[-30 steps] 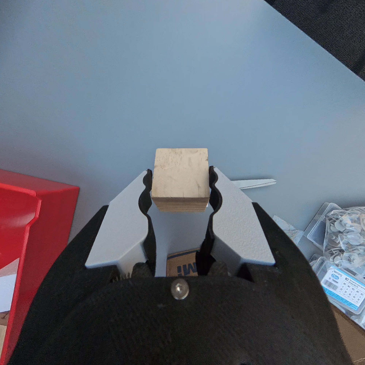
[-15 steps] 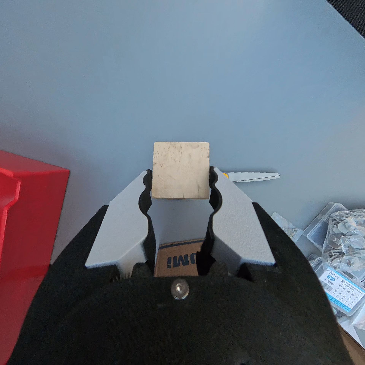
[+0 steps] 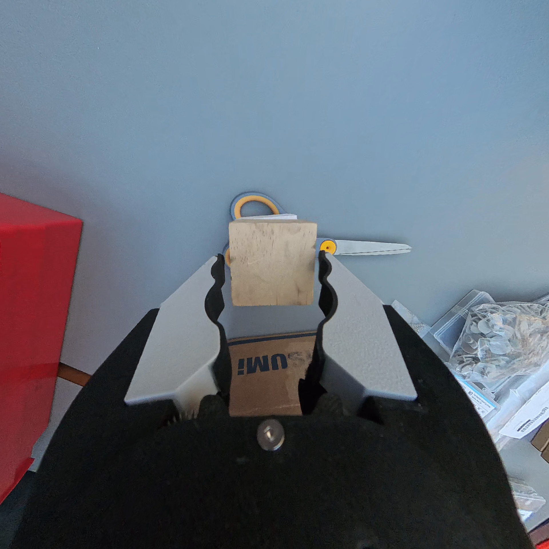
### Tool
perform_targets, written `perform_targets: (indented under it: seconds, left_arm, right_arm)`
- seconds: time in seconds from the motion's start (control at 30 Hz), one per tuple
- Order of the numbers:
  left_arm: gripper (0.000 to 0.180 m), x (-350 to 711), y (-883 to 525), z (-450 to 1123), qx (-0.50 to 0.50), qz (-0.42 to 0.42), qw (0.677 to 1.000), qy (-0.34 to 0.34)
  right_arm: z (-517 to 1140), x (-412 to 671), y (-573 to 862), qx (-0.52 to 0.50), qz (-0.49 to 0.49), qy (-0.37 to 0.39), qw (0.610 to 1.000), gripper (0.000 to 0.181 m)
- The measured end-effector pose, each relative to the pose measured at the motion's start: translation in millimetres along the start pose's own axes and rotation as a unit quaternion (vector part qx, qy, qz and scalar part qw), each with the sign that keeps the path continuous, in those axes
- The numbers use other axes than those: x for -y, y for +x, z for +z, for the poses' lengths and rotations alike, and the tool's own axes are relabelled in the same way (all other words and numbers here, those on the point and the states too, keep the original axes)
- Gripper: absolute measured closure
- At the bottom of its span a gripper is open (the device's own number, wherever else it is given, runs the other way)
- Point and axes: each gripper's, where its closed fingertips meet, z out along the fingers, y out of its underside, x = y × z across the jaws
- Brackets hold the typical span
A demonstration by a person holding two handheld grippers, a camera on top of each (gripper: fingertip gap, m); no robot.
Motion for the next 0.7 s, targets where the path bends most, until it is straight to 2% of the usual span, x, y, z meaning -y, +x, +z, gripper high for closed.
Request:
perform_targets:
  seconds: [0.17,0.2,0.4,0.7]
  left_arm:
    - [0.125,5.7,2.4,5.3,-0.005,0.002,1.000,0.005]
    - [0.125,8.2,2.4,6.3,-0.006,0.006,1.000,0.008]
    - [0.125,53.0,1.5,29.8,-0.048,0.048,0.997,0.024]
    - [0.125,174.5,-13.0,140.0,-0.087,0.133,0.987,0.000]
  right_arm:
    - [-5.0,-1.8,8.0,-0.017,0.012,0.007,1.000,0.113]
    - [-8.7,-0.7,7.7,-0.016,0.015,0.016,1.000,0.116]
    - [-69.2,23.1,-4.6,0.000,0.010,0.157,0.988,0.114]
    - [-184.7,-52.0,-17.3,0.007,0.042,0.260,0.965,0.110]
